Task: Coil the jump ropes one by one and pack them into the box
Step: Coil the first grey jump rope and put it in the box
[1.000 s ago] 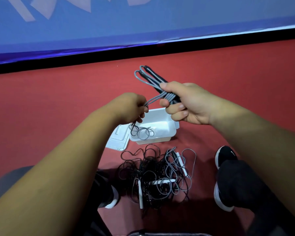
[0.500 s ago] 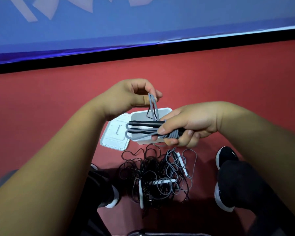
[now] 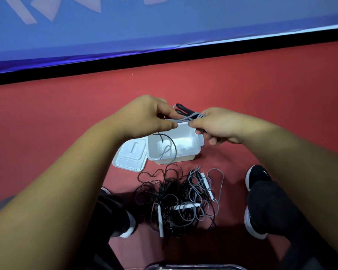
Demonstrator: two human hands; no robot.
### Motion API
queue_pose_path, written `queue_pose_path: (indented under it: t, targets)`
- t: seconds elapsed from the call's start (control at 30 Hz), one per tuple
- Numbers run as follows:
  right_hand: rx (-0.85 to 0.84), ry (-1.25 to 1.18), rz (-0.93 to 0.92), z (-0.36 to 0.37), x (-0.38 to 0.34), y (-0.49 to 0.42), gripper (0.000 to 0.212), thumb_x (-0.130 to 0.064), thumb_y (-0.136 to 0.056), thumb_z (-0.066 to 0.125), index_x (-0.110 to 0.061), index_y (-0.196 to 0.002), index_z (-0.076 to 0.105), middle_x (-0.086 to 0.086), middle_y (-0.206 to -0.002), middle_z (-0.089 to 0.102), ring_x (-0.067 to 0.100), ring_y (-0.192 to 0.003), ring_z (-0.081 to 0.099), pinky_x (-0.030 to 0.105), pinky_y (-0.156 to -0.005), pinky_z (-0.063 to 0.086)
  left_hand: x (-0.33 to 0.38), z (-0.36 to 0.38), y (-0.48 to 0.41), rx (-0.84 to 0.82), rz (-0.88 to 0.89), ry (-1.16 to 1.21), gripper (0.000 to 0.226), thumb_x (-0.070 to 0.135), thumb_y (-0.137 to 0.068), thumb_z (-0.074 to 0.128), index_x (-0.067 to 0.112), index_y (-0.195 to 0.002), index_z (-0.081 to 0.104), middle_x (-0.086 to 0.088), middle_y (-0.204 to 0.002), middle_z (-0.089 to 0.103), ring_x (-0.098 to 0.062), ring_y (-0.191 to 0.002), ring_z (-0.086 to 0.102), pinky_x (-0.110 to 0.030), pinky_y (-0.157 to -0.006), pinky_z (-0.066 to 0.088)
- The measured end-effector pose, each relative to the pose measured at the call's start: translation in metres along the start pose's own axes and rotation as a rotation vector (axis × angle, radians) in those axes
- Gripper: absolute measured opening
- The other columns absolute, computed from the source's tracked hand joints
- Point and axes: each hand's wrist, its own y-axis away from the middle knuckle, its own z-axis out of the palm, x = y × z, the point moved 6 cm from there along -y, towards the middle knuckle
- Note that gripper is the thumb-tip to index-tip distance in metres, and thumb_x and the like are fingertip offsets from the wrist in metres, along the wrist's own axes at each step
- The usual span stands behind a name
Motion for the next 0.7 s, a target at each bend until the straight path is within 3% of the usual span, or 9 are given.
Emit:
queue_pose_path:
  t: [0.1, 0.13, 0.23, 0.33, 0.43, 0.5, 0.6, 0.7]
  targets:
    - [0.003, -0.170, 0.008, 0.002, -0.003, 0.000, 0.016, -0.019, -0.102, 0.063, -0.013, -0.090, 0.055, -0.001, -0.063, 0.049, 0.012, -0.049, 0.030, 0.022, -0.047, 0.024, -0.010, 0.003, -0.001, 0.009, -0.099, -0.067, 0.017, 0.015, -0.091, 0.080, 0.031, -0.096, 0.081, 0.014, -0.079, 0.073, 0.001, -0.068, 0.066, -0.016, -0.067, 0.049]
    - [-0.017, -0.230, 0.003, 0.005, -0.006, 0.001, 0.016, -0.017, -0.101, 0.064, -0.014, -0.090, 0.053, -0.001, -0.064, 0.048, 0.011, -0.049, 0.028, 0.021, -0.045, 0.023, -0.014, 0.004, -0.002, 0.006, -0.138, -0.105, 0.014, 0.014, -0.090, 0.080, 0.028, -0.090, 0.078, 0.014, -0.074, 0.074, 0.004, -0.062, 0.065, -0.017, -0.065, 0.049]
    - [-0.071, -0.373, -0.025, 0.013, -0.016, 0.006, 0.019, -0.020, -0.097, 0.074, -0.015, -0.097, 0.056, 0.001, -0.074, 0.049, 0.009, -0.051, 0.025, 0.021, -0.043, 0.018, -0.026, 0.013, -0.001, -0.039, -0.258, -0.180, 0.008, 0.015, -0.099, 0.064, 0.014, -0.093, 0.069, -0.004, -0.072, 0.075, -0.008, -0.055, 0.072, -0.033, -0.059, 0.060]
    - [-0.070, -0.452, -0.063, 0.017, -0.025, 0.011, 0.040, -0.046, -0.090, 0.083, -0.018, -0.099, 0.056, 0.000, -0.076, 0.050, 0.009, -0.053, 0.023, 0.021, -0.043, 0.016, -0.028, 0.026, 0.003, -0.056, -0.367, -0.005, 0.024, 0.017, -0.109, 0.045, 0.002, -0.106, 0.063, -0.021, -0.085, 0.072, -0.027, -0.056, 0.075, -0.039, -0.053, 0.062]
    - [-0.045, -0.597, -0.059, 0.013, -0.029, 0.012, 0.055, -0.071, -0.087, 0.073, -0.022, -0.104, 0.058, -0.001, -0.077, 0.051, 0.010, -0.055, 0.022, 0.020, -0.043, 0.015, -0.023, 0.028, 0.000, 0.027, -0.371, 0.245, 0.029, 0.025, -0.111, 0.050, 0.002, -0.103, 0.066, -0.022, -0.095, 0.074, -0.035, -0.068, 0.077, -0.053, -0.066, 0.063]
    - [-0.035, -0.663, -0.057, 0.009, -0.029, 0.012, 0.054, -0.074, -0.090, 0.067, -0.023, -0.105, 0.058, 0.000, -0.076, 0.051, 0.009, -0.054, 0.022, 0.019, -0.042, 0.014, -0.023, 0.023, -0.003, 0.079, -0.359, 0.425, 0.026, 0.025, -0.107, 0.060, 0.001, -0.102, 0.070, -0.019, -0.102, 0.076, -0.038, -0.083, 0.078, -0.055, -0.076, 0.063]
    - [-0.036, -0.723, -0.060, 0.005, -0.029, 0.011, 0.048, -0.069, -0.094, 0.066, -0.024, -0.108, 0.055, -0.002, -0.074, 0.050, 0.008, -0.051, 0.022, 0.019, -0.039, 0.015, -0.024, 0.015, -0.003, 0.122, -0.322, 0.598, 0.023, 0.021, -0.097, 0.074, 0.000, -0.104, 0.075, -0.016, -0.102, 0.079, -0.027, -0.092, 0.078, -0.052, -0.089, 0.061]
    - [-0.035, -0.721, -0.081, 0.003, -0.030, 0.011, 0.046, -0.065, -0.095, 0.068, -0.023, -0.107, 0.052, -0.002, -0.072, 0.050, 0.009, -0.051, 0.022, 0.020, -0.038, 0.016, -0.020, 0.008, -0.004, 0.150, -0.262, 0.700, 0.023, 0.019, -0.091, 0.078, -0.001, -0.102, 0.076, -0.018, -0.098, 0.079, -0.022, -0.090, 0.075, -0.040, -0.092, 0.061]
